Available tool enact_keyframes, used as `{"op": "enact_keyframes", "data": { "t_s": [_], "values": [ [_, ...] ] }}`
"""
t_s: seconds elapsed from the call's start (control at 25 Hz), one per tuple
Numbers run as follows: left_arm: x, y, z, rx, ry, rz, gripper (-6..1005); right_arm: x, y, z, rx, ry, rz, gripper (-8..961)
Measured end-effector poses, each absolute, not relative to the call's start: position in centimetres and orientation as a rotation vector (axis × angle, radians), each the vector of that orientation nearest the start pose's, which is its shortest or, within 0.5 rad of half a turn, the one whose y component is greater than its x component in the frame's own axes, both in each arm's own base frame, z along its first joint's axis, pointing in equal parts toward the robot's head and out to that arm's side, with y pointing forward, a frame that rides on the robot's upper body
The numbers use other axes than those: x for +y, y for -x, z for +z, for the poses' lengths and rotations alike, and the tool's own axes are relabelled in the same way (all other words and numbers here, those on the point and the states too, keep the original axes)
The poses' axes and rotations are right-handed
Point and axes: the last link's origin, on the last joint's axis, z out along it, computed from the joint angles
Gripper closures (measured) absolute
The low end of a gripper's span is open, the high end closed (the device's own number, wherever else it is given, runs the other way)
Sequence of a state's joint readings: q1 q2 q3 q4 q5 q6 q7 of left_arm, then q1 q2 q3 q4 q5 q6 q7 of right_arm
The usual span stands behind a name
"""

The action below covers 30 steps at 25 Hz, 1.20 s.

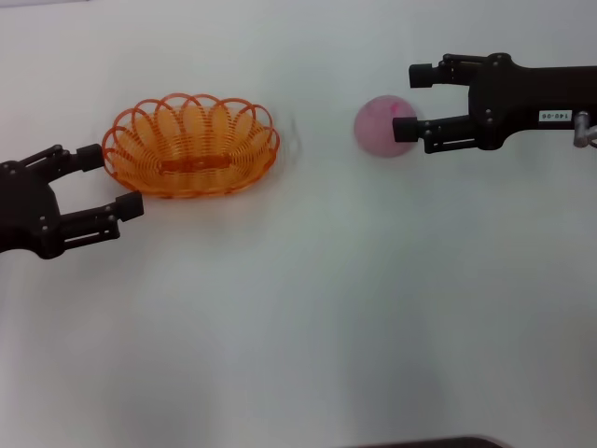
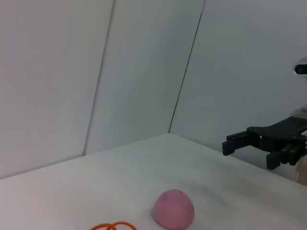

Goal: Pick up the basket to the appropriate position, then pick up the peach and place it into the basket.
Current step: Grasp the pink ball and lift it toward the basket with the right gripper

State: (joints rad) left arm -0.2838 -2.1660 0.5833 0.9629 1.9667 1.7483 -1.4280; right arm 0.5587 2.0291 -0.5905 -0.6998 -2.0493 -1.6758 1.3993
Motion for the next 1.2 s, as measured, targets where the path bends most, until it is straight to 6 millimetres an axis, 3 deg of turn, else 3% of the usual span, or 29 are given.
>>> {"op": "enact_keyframes", "data": {
  "t_s": [0.32,0.8,1.04,1.2],
  "values": [
    [26.6,29.1,3.6,-0.677,2.579,-0.78,111,34.3,-25.5,4.7,0.593,2.759,0.668,139],
    [26.5,29.1,3.4,-0.679,2.594,-0.769,111,36.1,-21.1,8.7,0.56,2.811,0.506,142],
    [26.4,29.1,3.4,-0.679,2.598,-0.767,112,36.7,-20.4,8.9,0.565,2.814,0.418,144],
    [26.4,29.1,3.3,-0.677,2.603,-0.763,112,37.8,-19.8,8.9,0.598,2.804,0.23,145]
  ]
}}
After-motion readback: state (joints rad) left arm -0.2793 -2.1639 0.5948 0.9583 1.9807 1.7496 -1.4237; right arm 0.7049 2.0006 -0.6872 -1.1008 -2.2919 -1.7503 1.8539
